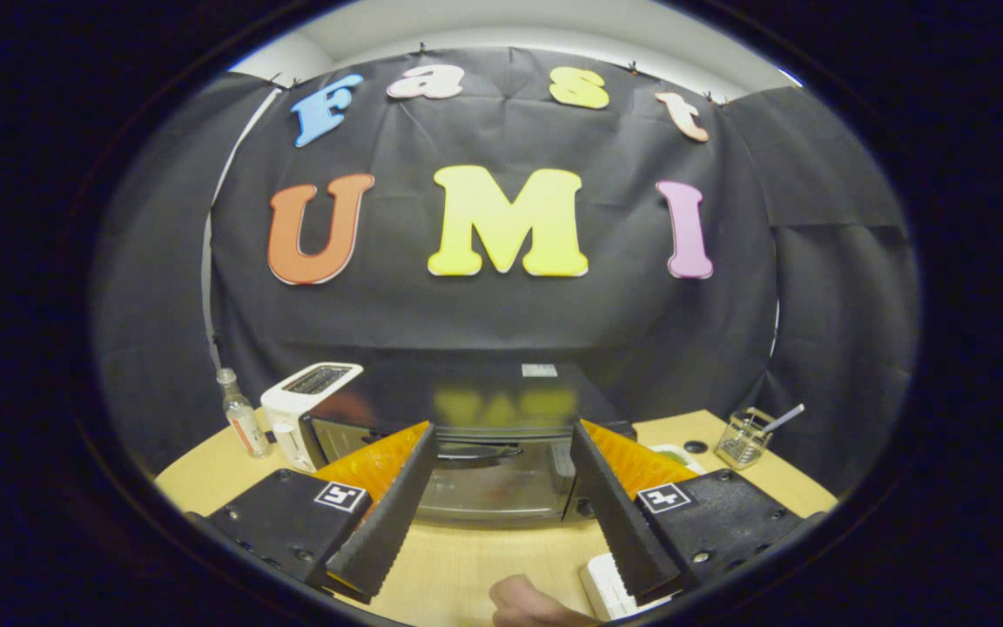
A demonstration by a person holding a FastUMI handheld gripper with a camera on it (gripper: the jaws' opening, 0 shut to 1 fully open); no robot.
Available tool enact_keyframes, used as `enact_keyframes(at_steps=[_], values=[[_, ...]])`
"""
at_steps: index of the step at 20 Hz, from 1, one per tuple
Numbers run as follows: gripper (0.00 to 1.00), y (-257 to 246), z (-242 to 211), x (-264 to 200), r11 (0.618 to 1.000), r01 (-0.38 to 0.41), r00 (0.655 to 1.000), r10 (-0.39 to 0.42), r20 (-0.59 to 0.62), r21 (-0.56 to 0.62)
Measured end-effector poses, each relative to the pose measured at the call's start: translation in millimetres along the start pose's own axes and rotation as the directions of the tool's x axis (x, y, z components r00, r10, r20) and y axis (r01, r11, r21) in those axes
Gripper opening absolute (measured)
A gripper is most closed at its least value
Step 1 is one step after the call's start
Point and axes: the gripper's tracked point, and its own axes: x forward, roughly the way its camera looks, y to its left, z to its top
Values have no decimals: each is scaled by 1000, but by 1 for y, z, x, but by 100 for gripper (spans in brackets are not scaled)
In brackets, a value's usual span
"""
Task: Open the toaster oven, put the food inside, and close the toaster oven door.
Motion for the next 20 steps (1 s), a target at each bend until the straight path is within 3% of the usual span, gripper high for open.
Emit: enact_keyframes(at_steps=[12, 20], values=[[99, -24, 140, -176, 999, -22, 986, 27, 164, -31], [99, -25, 171, -294, 997, -10, 960, 30, 277, -72]])
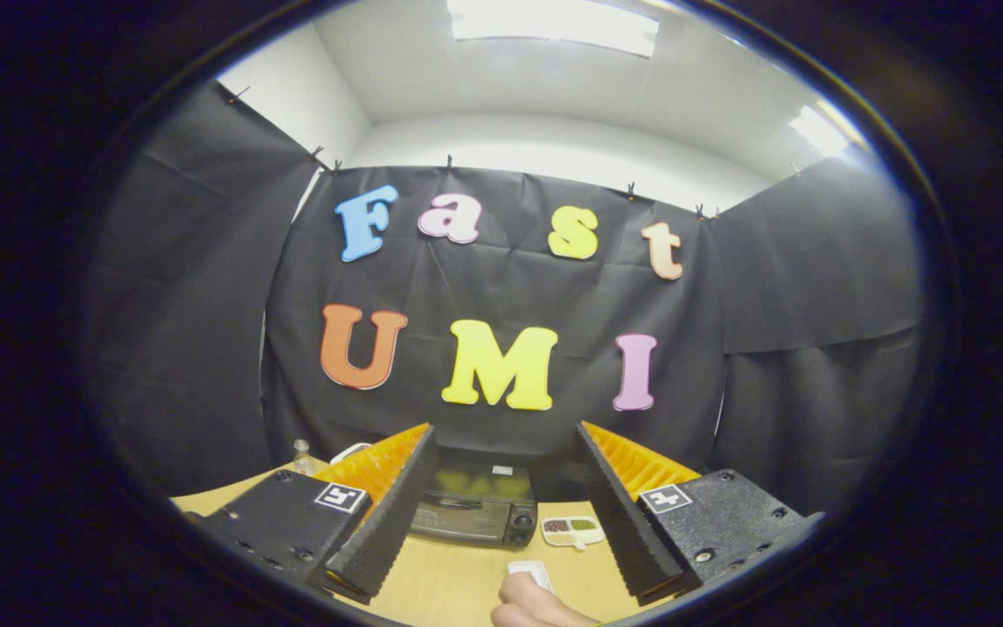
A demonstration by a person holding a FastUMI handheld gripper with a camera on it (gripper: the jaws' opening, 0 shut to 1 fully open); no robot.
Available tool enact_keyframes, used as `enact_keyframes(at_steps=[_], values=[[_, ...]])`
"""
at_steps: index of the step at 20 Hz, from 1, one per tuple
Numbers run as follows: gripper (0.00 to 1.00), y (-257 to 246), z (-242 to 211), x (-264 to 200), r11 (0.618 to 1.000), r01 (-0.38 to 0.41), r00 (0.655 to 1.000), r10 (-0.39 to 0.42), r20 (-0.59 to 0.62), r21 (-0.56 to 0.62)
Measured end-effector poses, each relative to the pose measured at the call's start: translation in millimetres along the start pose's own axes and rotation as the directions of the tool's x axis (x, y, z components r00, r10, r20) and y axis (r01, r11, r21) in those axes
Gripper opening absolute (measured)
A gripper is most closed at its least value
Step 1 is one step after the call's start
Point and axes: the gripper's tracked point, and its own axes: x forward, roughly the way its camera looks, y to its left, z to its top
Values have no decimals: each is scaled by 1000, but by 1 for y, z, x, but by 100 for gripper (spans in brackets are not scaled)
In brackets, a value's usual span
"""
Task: Open the toaster oven, put the food inside, and close the toaster oven door.
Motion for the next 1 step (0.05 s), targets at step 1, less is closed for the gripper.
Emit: enact_keyframes(at_steps=[1], values=[[99, 3, -2, -11, 1000, -5, 1000, 5, 0, 15]])
